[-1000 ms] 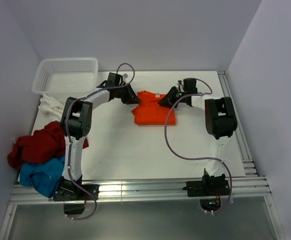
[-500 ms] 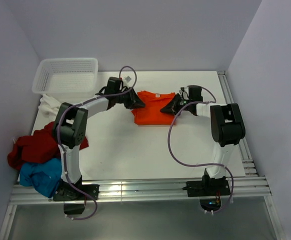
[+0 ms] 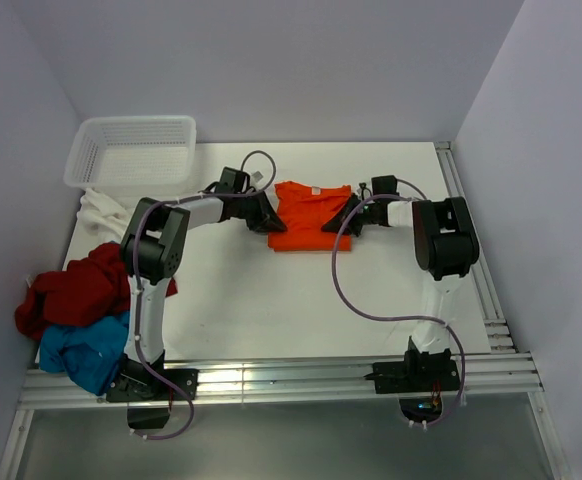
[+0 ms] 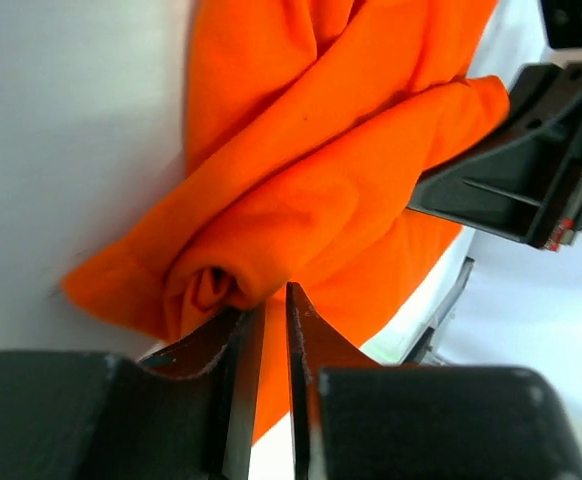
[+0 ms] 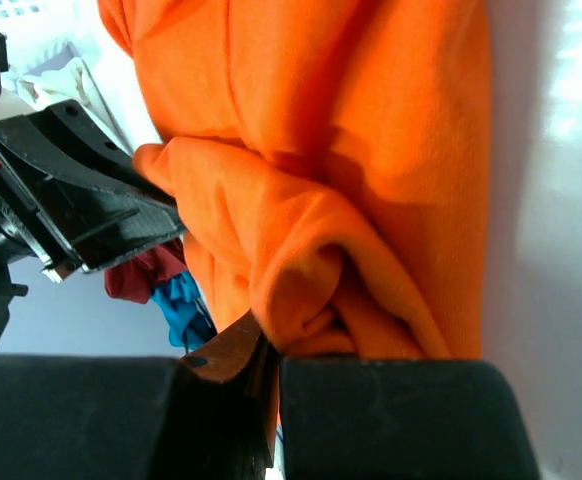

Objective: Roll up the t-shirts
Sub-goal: Roll the tshirt

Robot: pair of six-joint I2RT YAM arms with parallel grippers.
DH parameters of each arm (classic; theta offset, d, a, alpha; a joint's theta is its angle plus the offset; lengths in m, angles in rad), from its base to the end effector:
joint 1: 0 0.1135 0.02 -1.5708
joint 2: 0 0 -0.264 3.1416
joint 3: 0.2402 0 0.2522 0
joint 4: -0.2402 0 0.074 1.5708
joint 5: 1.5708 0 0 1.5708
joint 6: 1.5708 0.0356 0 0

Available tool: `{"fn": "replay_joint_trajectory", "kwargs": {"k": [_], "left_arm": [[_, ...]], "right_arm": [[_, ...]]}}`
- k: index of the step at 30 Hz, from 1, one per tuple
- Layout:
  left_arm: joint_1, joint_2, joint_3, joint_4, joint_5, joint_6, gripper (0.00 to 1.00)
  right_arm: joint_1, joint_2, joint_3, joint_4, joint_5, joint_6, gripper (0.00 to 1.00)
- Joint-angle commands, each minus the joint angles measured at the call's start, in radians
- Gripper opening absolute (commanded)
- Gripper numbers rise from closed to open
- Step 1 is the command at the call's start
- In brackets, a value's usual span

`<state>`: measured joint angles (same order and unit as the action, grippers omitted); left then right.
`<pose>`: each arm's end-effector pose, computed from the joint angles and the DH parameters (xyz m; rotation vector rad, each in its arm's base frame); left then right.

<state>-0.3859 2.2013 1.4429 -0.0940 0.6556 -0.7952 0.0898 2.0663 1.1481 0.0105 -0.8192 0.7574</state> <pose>0.4199 -0.1940 0.1249 -0.2038 2.6203 -1.2815 0.3985 0.0620 0.1101 0.4732 2.5224 1.3637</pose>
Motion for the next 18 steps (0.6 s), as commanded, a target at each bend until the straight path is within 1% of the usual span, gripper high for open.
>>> {"fn": "replay_joint_trajectory", "kwargs": {"k": [1, 6, 8, 10, 11, 12, 15, 18], "left_arm": [[0.01, -0.08, 0.048, -0.078, -0.07, 0.076, 0.21], [-0.007, -0.159, 0.062, -0.076, -0.044, 0.042, 0.23], [-0.034, -0.19, 0.048, -0.053, -0.043, 0.021, 0.23], [-0.06, -0.212, -0.001, -0.006, -0.045, -0.002, 0.24], [-0.085, -0.227, -0.021, 0.052, -0.031, -0.033, 0.24], [-0.096, -0.229, -0.062, 0.083, -0.022, -0.051, 0.25], [-0.119, -0.207, -0.116, 0.169, 0.012, -0.099, 0.24], [-0.123, -0.166, -0.13, 0.181, 0.015, -0.092, 0.24]], "right_arm": [[-0.015, -0.086, -0.016, -0.015, 0.008, -0.023, 0.02], [-0.009, -0.204, -0.112, 0.085, -0.107, 0.032, 0.03], [-0.005, -0.23, -0.155, 0.095, -0.115, 0.025, 0.03], [-0.004, -0.256, -0.194, 0.109, -0.127, 0.023, 0.03], [-0.002, -0.252, -0.203, 0.115, -0.132, 0.022, 0.03], [-0.001, -0.245, -0.211, 0.124, -0.141, 0.023, 0.03], [-0.001, -0.198, -0.237, 0.161, -0.156, 0.036, 0.03], [-0.002, -0.14, -0.238, 0.161, -0.13, 0.025, 0.02]]}}
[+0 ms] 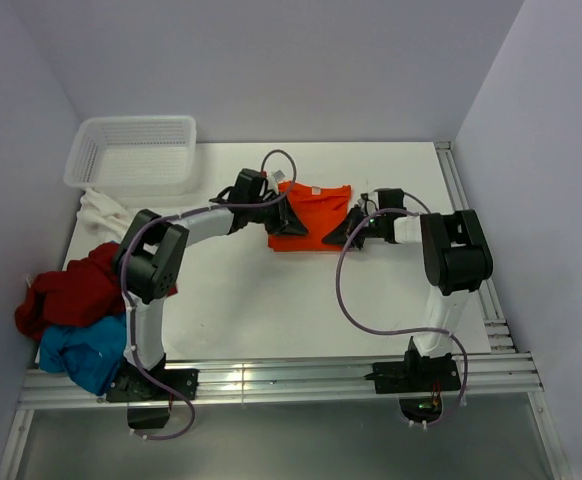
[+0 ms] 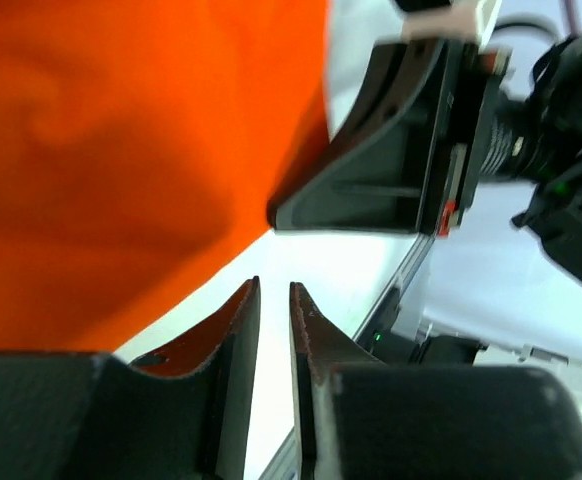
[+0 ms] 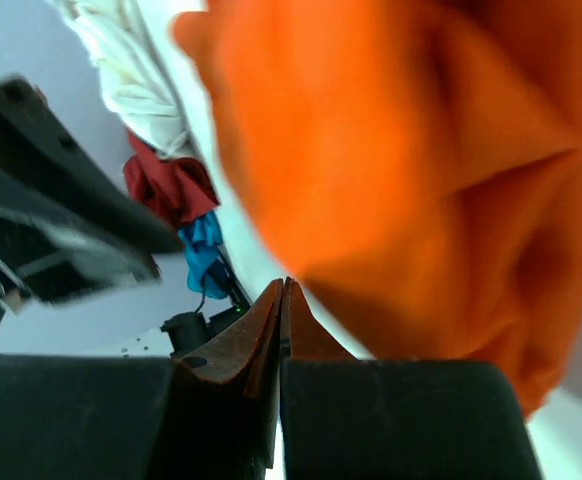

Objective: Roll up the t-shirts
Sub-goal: Roll the tshirt

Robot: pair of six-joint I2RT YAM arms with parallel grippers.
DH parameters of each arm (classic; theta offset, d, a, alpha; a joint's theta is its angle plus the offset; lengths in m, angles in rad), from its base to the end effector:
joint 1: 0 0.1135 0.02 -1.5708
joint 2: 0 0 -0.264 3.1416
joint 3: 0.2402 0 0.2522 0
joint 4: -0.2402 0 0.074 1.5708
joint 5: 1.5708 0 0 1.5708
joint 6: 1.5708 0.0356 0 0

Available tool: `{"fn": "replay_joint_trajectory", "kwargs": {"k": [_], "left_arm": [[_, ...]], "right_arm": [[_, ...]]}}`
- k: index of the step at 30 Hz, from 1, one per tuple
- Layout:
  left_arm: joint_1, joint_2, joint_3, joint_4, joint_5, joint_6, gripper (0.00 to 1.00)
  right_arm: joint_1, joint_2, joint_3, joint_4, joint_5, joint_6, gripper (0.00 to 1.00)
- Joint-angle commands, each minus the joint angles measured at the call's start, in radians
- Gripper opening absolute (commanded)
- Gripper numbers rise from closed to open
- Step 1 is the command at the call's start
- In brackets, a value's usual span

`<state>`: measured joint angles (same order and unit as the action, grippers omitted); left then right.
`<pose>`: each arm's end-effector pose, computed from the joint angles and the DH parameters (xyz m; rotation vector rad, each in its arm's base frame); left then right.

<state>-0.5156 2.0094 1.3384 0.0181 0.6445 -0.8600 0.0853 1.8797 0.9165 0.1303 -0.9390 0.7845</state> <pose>0.3746 -0.2369 0.1850 -0.0216 2.4838 -1.4010 0.3496 0.0587 0.1278 0.3859 2.4555 1.5196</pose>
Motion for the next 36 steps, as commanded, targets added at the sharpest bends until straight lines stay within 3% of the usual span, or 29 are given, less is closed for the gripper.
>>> {"fn": "replay_joint_trajectory", "kwargs": {"k": [1, 7, 14, 16, 23, 24, 29, 30, 31, 36], "left_arm": [[0.008, 0.04, -0.019, 0.04, 0.024, -0.014, 0.23], [0.049, 0.092, -0.053, -0.013, -0.011, 0.085, 0.23], [0.065, 0.08, -0.033, -0.106, -0.057, 0.167, 0.23], [0.066, 0.045, -0.025, -0.115, -0.06, 0.17, 0.25], [0.072, -0.095, -0.022, -0.172, -0.065, 0.142, 0.34], [0.077, -0.118, -0.034, -0.162, -0.065, 0.132, 0.39], [0.074, -0.305, -0.22, -0.043, -0.094, -0.014, 0.58], [0.071, -0.329, -0.251, 0.004, -0.101, -0.034, 0.61], [0.069, -0.375, -0.301, 0.008, -0.114, -0.06, 0.63], [0.062, -0.529, -0.438, 0.02, -0.192, -0.097, 0.82]], "right_arm": [[0.002, 0.059, -0.002, 0.034, 0.018, -0.008, 0.02], [-0.009, 0.127, 0.031, -0.029, 0.091, -0.028, 0.01], [-0.012, 0.059, 0.022, -0.063, 0.101, -0.068, 0.04], [-0.01, -0.003, 0.018, -0.09, 0.114, -0.088, 0.15], [0.019, -0.172, 0.07, -0.259, 0.221, -0.214, 0.33], [0.024, -0.186, 0.077, -0.28, 0.239, -0.224, 0.36], [0.034, -0.254, 0.062, -0.35, 0.367, -0.219, 0.62], [0.031, -0.267, 0.052, -0.341, 0.393, -0.209, 0.74], [0.03, -0.29, 0.041, -0.334, 0.419, -0.197, 0.8], [0.024, -0.281, 0.033, -0.353, 0.502, -0.186, 0.83]]}}
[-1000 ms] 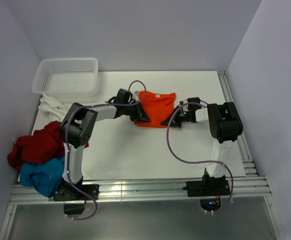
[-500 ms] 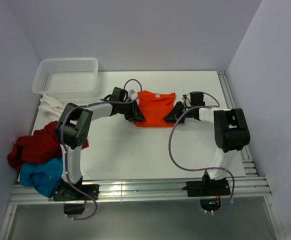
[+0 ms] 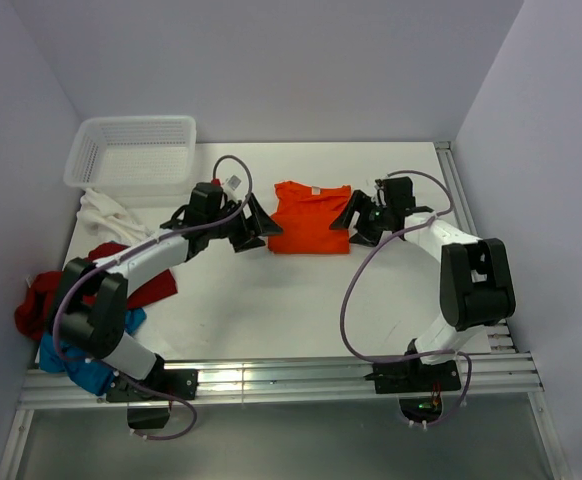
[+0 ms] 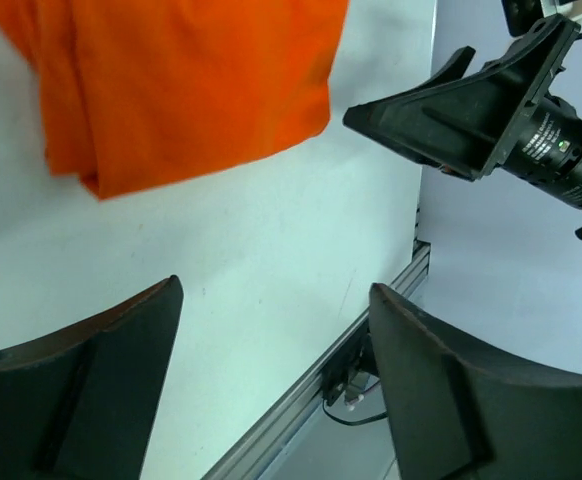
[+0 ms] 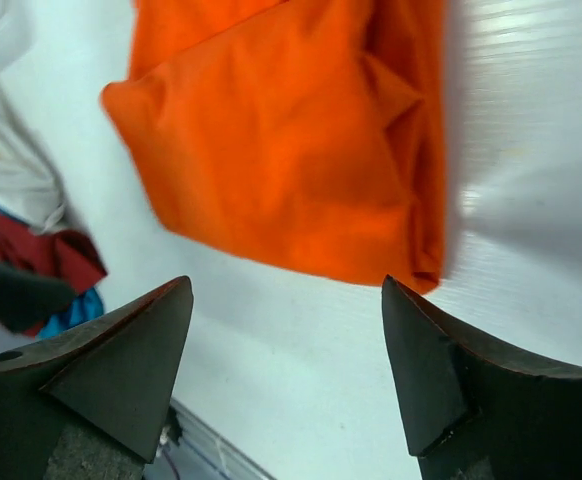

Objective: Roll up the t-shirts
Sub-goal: Roll the tshirt

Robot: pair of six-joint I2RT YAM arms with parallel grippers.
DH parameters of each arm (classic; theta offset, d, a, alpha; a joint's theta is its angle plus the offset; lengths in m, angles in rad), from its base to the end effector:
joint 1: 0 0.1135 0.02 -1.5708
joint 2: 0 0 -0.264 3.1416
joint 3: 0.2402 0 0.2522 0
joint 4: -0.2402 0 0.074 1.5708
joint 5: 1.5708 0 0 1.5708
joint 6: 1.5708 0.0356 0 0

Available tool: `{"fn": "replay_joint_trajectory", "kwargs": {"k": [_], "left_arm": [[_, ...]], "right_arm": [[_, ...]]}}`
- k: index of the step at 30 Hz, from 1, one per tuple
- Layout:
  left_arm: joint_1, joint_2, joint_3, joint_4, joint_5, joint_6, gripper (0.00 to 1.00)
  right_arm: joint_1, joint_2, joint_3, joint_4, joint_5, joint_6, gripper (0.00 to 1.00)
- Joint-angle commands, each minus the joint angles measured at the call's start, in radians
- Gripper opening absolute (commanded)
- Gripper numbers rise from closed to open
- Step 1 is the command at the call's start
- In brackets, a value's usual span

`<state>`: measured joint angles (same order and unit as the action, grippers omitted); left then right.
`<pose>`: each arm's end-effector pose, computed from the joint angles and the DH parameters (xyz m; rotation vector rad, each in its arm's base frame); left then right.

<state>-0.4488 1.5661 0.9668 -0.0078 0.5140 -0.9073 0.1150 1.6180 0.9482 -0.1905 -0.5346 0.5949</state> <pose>0.2997 -0.1638 0.2290 -0.2228 2.3979 -1.2710 0.3257 0.0559 0.1928 0.3460 2.4786 0.9603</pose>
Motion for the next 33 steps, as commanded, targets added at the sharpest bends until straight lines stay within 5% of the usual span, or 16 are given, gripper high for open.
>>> {"fn": "replay_joint_trajectory", "kwargs": {"k": [1, 13, 16, 20, 22, 29, 31, 32, 33], "left_arm": [[-0.005, -0.103, -0.071, 0.028, -0.072, -0.042, 0.87], [0.033, -0.204, -0.155, -0.064, -0.062, 0.038, 0.91], [0.05, -0.216, -0.162, -0.078, -0.054, 0.056, 0.91], [0.071, -0.233, -0.166, -0.098, -0.042, 0.071, 0.91], [0.073, -0.245, -0.183, -0.09, -0.04, 0.071, 0.91], [0.075, -0.304, -0.293, -0.038, -0.065, 0.041, 0.9], [0.076, -0.307, -0.312, -0.034, -0.074, 0.041, 0.9], [0.079, -0.307, -0.319, -0.024, -0.075, 0.041, 0.9], [0.081, -0.307, -0.342, -0.015, -0.075, 0.038, 0.9]], "right_arm": [[-0.006, -0.017, 0.009, -0.039, 0.119, -0.001, 0.82], [0.018, 0.08, -0.057, 0.083, 0.159, 0.078, 0.64], [0.043, 0.085, -0.097, 0.126, 0.17, 0.109, 0.51], [0.093, 0.05, -0.158, 0.181, 0.173, 0.16, 0.05], [0.118, 0.022, -0.208, 0.187, 0.183, 0.196, 0.01], [0.351, -0.18, -0.397, 0.207, 0.269, 0.399, 0.02], [0.453, -0.216, -0.446, 0.203, 0.291, 0.489, 0.19], [0.483, -0.234, -0.459, 0.198, 0.304, 0.514, 0.5], [0.511, -0.277, -0.479, 0.198, 0.318, 0.543, 0.59]]}}
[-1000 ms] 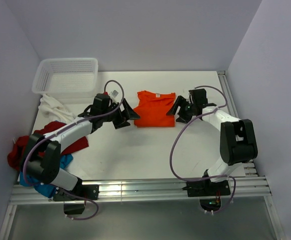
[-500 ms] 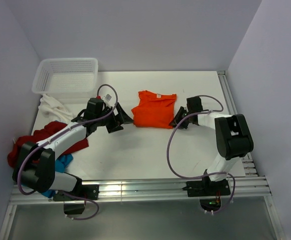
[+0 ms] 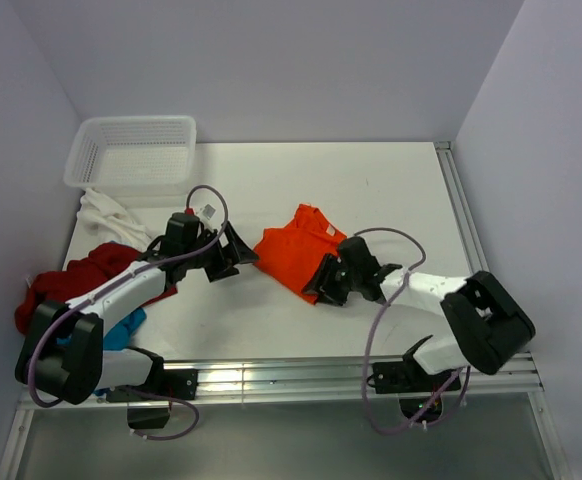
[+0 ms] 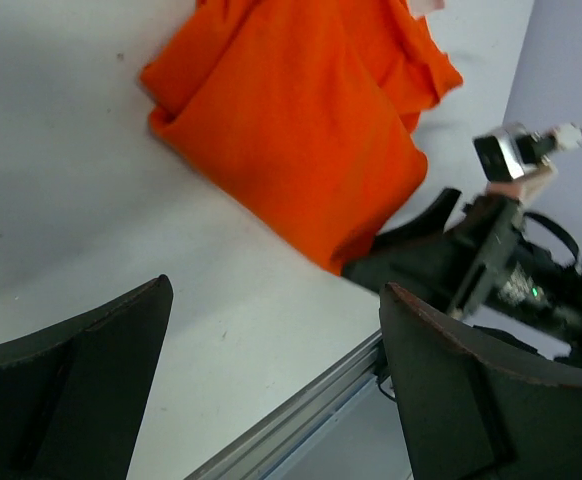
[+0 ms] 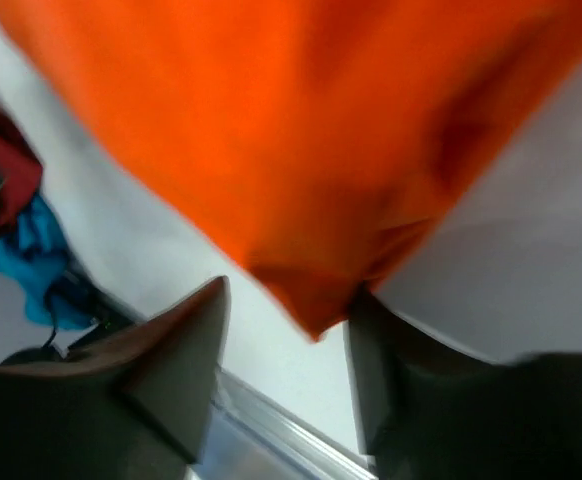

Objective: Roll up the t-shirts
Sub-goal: Roll the tshirt

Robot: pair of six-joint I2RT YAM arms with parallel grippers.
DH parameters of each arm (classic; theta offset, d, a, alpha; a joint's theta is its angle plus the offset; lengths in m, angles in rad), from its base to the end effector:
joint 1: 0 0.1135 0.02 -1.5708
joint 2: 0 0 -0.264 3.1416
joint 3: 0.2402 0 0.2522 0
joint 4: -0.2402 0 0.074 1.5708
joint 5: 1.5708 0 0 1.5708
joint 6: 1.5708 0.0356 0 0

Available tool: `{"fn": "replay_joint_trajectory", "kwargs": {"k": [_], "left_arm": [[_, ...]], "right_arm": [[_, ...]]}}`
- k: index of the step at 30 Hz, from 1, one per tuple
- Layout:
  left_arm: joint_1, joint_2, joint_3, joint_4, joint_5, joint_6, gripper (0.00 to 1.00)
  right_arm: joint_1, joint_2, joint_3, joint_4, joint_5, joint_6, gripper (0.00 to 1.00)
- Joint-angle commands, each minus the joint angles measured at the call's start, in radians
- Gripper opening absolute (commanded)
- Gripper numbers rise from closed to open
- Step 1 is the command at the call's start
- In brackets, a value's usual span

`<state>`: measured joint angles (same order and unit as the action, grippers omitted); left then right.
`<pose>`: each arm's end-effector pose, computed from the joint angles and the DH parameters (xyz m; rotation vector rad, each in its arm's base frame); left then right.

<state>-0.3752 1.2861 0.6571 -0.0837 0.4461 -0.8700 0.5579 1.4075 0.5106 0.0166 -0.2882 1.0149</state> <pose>0.2358 -0.1094 0.2019 -0.3553 2.4504 -1.1108 0.2031 0.1387 0.1367 0.4724 2.6509 0.9602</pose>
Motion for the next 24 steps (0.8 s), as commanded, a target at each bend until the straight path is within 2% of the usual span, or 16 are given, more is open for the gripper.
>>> {"fn": "replay_joint_trajectory", "kwargs": {"k": [1, 3, 8, 15, 19, 24], "left_arm": [[0.01, -0.03, -0.043, 0.068, -0.009, -0.001, 0.9], [0.016, -0.034, -0.08, 0.114, -0.006, -0.017, 0.9], [0.021, -0.008, -0.154, 0.209, 0.0, -0.064, 0.87], [0.019, 0.058, -0.22, 0.421, -0.023, -0.159, 0.84], [0.016, 0.084, -0.263, 0.551, -0.087, -0.257, 0.82], [-0.048, 0.107, -0.254, 0.561, -0.252, -0.354, 0.81]], "right_arm": [[0.106, -0.088, -0.046, -0.009, 0.072, 0.125, 0.64], [0.126, -0.151, -0.018, -0.111, 0.098, 0.107, 0.68], [0.146, -0.278, 0.061, -0.317, 0.156, 0.019, 0.68], [0.149, -0.323, 0.14, -0.428, 0.221, -0.085, 0.65], [0.149, -0.331, 0.172, -0.472, 0.256, -0.087, 0.64], [0.149, -0.354, 0.213, -0.558, 0.343, -0.09, 0.64]]}}
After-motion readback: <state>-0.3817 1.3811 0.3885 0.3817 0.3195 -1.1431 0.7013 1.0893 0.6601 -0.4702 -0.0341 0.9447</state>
